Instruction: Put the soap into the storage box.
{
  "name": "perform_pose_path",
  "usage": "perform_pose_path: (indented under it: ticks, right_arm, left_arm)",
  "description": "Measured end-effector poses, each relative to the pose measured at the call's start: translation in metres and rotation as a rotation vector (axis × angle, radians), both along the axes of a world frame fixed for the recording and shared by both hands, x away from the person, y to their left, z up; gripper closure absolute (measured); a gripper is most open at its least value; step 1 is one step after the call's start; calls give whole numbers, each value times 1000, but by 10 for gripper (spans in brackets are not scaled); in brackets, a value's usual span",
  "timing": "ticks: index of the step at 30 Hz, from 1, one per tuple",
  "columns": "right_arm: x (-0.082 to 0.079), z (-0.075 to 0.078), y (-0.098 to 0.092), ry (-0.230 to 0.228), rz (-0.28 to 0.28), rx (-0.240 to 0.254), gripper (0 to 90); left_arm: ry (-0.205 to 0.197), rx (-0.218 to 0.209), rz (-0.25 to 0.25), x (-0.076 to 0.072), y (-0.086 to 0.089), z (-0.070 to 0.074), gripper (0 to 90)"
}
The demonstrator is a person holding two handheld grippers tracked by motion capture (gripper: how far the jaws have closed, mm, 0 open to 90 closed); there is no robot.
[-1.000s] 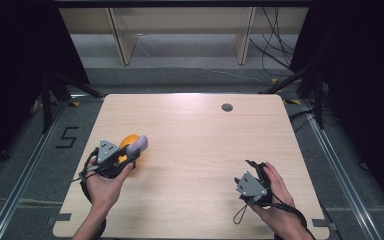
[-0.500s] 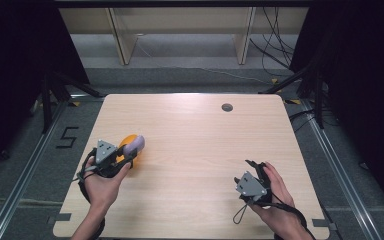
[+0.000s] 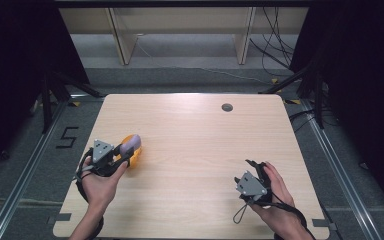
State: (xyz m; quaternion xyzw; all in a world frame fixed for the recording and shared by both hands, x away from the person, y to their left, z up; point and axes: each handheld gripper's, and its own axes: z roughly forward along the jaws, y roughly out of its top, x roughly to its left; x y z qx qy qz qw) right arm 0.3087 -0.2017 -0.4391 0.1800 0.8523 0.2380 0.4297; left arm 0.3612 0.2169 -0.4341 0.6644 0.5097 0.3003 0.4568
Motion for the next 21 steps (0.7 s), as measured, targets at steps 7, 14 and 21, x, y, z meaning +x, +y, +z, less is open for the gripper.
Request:
perform_pose_path:
  ticks: [7, 14, 21]
  right_arm:
    - [0, 0, 0, 6, 3, 1, 346]
    - [0, 0, 0, 5, 3, 0, 347]
    - [0, 0, 0, 6, 0, 0, 346]
  left_arm:
    - [-12, 7, 32, 2, 4, -1, 589]
    - [-5, 20, 68, 6, 6, -6, 589]
    - [15, 42, 106, 14, 4, -12, 589]
